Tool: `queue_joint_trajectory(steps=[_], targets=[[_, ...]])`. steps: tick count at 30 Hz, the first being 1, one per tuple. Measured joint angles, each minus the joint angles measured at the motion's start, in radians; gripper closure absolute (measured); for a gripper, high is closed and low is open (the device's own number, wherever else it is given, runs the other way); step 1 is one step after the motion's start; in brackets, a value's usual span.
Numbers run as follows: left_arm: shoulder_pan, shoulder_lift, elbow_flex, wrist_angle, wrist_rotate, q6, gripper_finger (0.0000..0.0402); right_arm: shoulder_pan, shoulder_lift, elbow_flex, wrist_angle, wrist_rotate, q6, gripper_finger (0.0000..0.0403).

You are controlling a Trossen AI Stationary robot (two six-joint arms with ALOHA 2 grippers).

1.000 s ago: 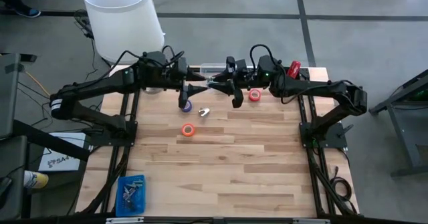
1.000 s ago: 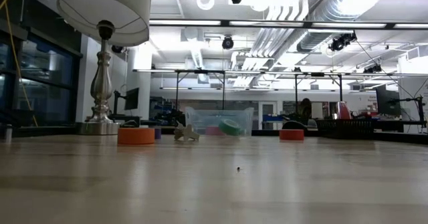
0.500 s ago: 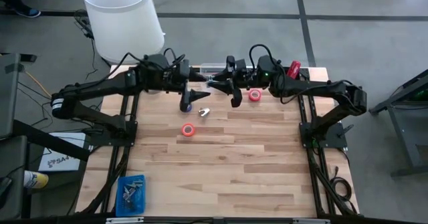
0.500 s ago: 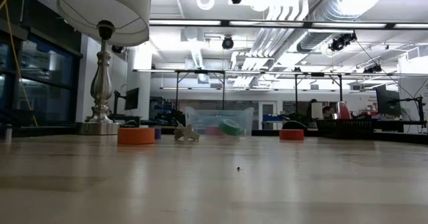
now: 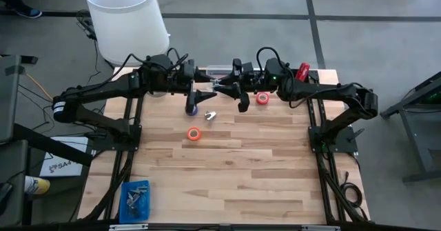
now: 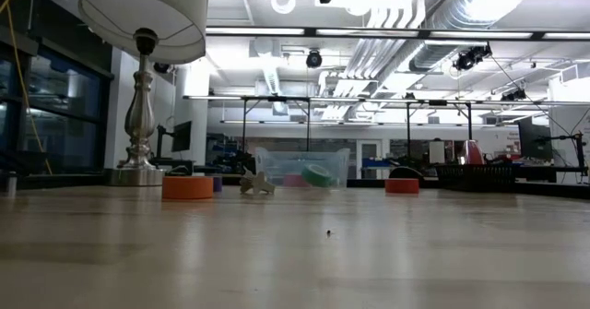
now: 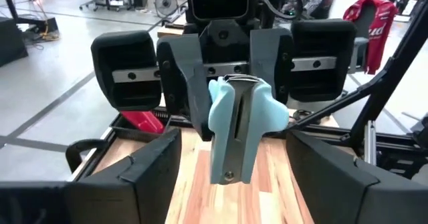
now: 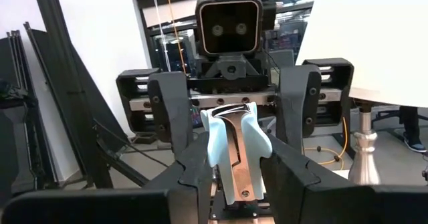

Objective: Pick and place Stapler, Stapler remover, tape
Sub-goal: Put the light blue staple remover into the blue bin

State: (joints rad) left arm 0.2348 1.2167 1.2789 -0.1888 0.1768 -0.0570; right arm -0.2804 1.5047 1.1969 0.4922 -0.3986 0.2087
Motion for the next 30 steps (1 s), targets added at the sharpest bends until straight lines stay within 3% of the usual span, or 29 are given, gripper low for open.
queue_joint_trajectory(steps=[30], targets=[[0.0, 0.023, 0.001, 0.022, 0.009, -0.008, 0.0218, 0.002, 0.0, -0.001, 0.011, -0.001, 0.019, 0.031]])
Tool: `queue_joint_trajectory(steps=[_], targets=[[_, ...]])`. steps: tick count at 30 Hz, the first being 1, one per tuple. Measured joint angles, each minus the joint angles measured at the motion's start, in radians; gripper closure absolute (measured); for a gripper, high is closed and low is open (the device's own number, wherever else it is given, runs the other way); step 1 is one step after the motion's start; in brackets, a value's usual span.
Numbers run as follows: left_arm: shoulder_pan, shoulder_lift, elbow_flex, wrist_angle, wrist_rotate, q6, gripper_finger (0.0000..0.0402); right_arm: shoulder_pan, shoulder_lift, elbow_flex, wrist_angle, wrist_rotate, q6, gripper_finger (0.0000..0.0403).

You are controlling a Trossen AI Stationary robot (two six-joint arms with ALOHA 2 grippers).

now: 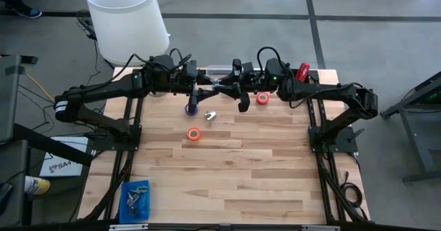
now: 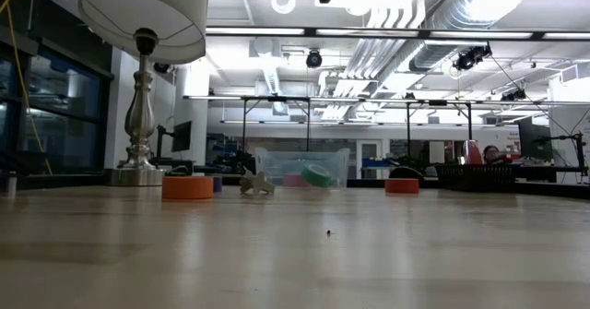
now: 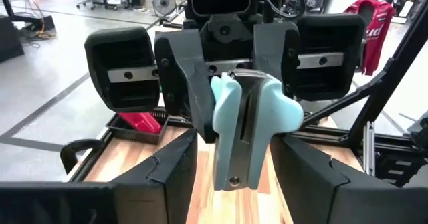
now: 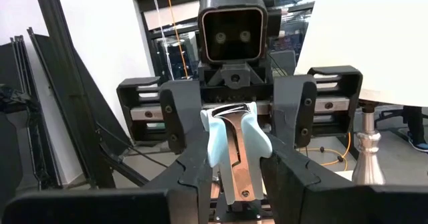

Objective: Pick and place Stapler, Stapler remover, tape
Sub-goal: Put the light blue staple remover into the blue bin

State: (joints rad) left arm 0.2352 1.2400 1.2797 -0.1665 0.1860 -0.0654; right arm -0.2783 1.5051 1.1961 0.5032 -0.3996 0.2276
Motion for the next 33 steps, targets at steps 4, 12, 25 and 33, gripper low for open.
queue_joint_trajectory(steps=[4, 12, 25, 33], targets=[[0.0, 0.0, 0.0, 0.001, -0.002, 0.0, 0.0237, 0.0, 0.0, 0.0, -0.001, 0.0, 0.0, 0.031], [0.001, 0.0, 0.0, 0.007, -0.013, -0.004, 0.0289, 0.0, 0.0, 0.0, -0.004, 0.009, -0.003, 0.031], [0.0, 0.0, -0.001, 0.006, 0.001, 0.005, 0.0317, 0.0, 0.0, 0.0, -0.011, 0.007, 0.007, 0.031], [0.0, 0.0, -0.001, 0.005, 0.011, -0.006, 0.0317, 0.0, 0.0, 0.0, -0.011, 0.002, 0.015, 0.0292]])
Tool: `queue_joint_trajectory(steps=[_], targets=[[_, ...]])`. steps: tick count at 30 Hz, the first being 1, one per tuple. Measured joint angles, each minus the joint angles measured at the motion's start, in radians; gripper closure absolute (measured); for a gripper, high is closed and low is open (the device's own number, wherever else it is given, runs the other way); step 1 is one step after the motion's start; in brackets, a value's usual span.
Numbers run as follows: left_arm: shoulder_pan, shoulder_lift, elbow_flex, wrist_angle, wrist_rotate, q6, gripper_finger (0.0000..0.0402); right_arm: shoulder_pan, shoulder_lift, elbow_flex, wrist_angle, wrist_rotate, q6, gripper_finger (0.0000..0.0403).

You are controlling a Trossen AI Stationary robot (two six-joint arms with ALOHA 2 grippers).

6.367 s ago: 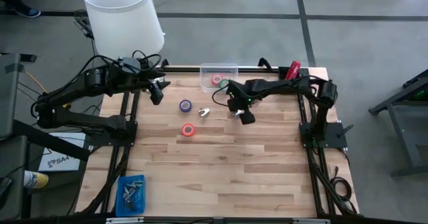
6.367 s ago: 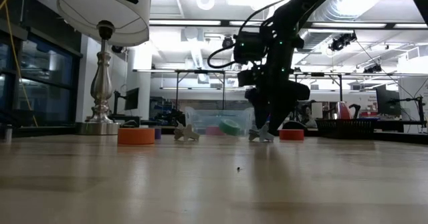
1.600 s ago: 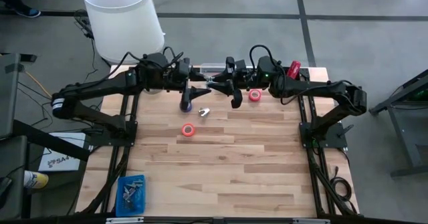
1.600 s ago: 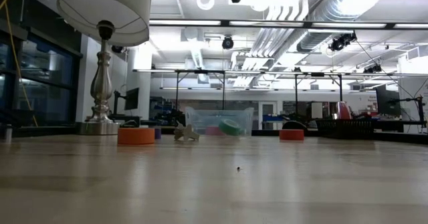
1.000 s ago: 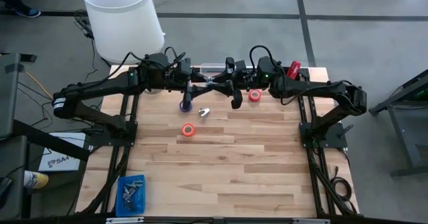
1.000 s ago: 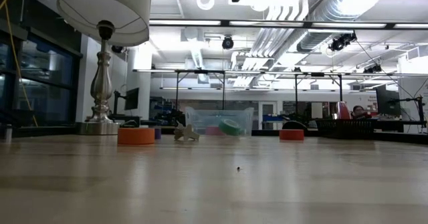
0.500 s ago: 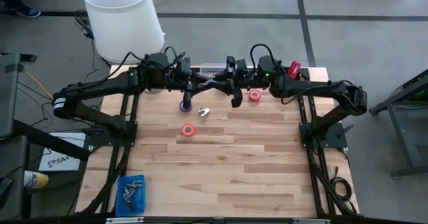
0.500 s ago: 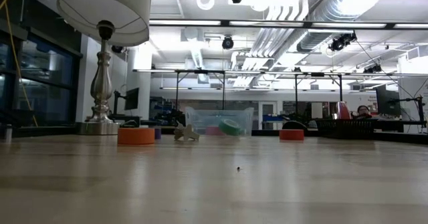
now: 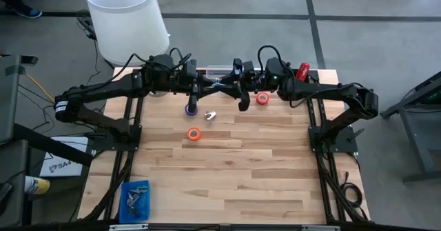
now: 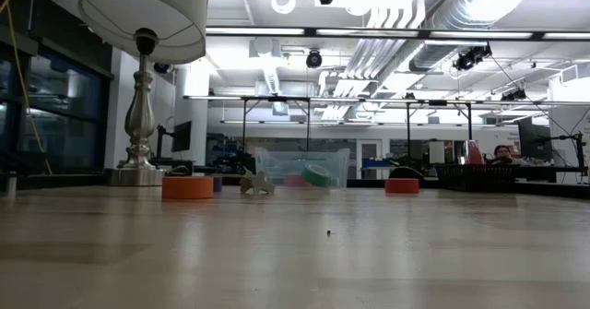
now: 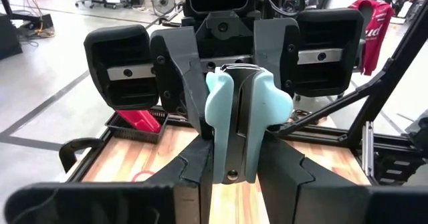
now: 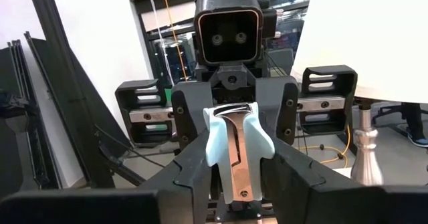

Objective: Pick and place Stapler, Stapler remover, tape
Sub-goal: Put the light blue staple remover into the blue bin

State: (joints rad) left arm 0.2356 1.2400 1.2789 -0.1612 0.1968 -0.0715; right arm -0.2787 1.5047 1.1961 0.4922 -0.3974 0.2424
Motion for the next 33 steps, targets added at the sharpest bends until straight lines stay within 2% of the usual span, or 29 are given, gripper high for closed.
queue_joint_trajectory(steps=[11, 26, 33], targets=[[-0.001, -0.001, 0.0, -0.017, 0.007, -0.005, 0.0318, 0.0, 0.0, 0.0, 0.003, -0.002, -0.01, 0.027], [-0.001, -0.001, 0.001, -0.042, -0.018, -0.003, 0.0318, -0.011, -0.063, 0.0, -0.005, 0.054, -0.015, 0.0191], [-0.001, -0.008, 0.001, -0.136, -0.03, 0.014, 0.0318, -0.041, -0.106, 0.0, -0.096, 0.055, -0.016, 0.0187]])
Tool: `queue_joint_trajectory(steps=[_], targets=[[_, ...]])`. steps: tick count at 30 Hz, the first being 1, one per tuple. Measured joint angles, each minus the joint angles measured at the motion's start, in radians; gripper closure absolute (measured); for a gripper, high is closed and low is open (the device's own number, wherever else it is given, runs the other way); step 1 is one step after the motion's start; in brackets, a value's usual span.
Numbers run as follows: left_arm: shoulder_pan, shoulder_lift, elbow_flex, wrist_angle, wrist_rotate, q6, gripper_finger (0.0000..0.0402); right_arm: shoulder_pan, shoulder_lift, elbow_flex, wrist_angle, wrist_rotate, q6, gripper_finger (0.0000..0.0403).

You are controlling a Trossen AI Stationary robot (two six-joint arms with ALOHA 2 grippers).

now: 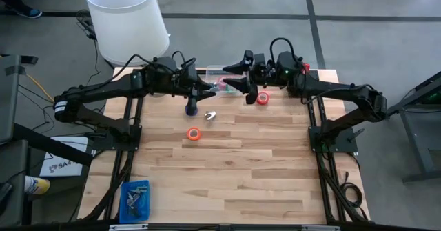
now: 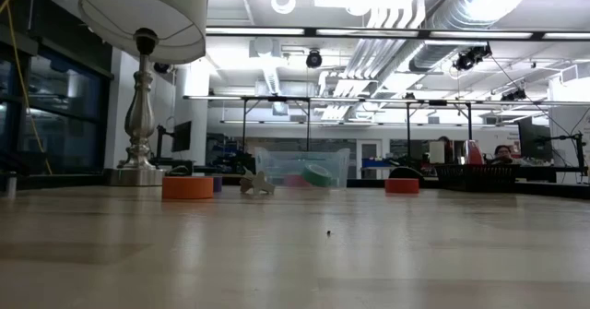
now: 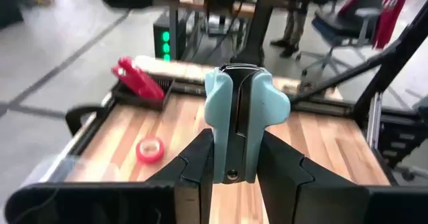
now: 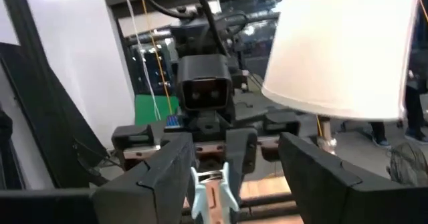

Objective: Pick and place Stapler, Stapler remover, tape
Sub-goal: Put the light blue staple remover into the blue bin

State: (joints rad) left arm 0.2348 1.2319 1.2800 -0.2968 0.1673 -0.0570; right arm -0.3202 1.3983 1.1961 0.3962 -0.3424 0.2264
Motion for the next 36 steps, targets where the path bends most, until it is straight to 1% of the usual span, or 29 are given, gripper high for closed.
queue_joint_trajectory(steps=[7, 12, 15, 20, 22, 26, 29, 36], targets=[[0.0, -0.018, 0.0, -0.15, -0.002, -0.003, 0.0318, -0.008, -0.002, 0.0, -0.055, 0.005, -0.001, 0.0191], [0.0, -0.044, 0.0, -0.285, 0.036, -0.026, 0.0318, -0.008, -0.002, 0.0, -0.106, 0.057, -0.022, 0.0191], [0.0, -0.065, 0.0, -0.385, 0.083, -0.036, 0.0318, -0.014, -0.002, 0.0, -0.12, 0.068, -0.026, 0.0192], [-0.001, -0.088, 0.0, -0.574, 0.221, -0.045, 0.0318, -0.03, -0.002, 0.0, -0.157, 0.072, -0.026, 0.0192], [-0.011, -0.094, 0.0, -0.67, 0.257, -0.044, 0.0318, -0.037, -0.002, 0.0, -0.172, 0.072, -0.026, 0.0192], [-0.069, -0.095, 0.0, -0.846, 0.268, -0.045, 0.0318, -0.052, -0.002, 0.0, -0.206, 0.072, -0.027, 0.0191], [-0.129, -0.095, -0.001, -0.951, 0.265, -0.074, 0.0318, -0.061, -0.002, 0.0, -0.221, 0.072, -0.027, 0.0192], [-0.282, -0.095, -0.001, -1.052, 0.22, -0.254, 0.0318, -0.076, -0.002, 0.0, -0.257, 0.072, -0.057, 0.0192]])
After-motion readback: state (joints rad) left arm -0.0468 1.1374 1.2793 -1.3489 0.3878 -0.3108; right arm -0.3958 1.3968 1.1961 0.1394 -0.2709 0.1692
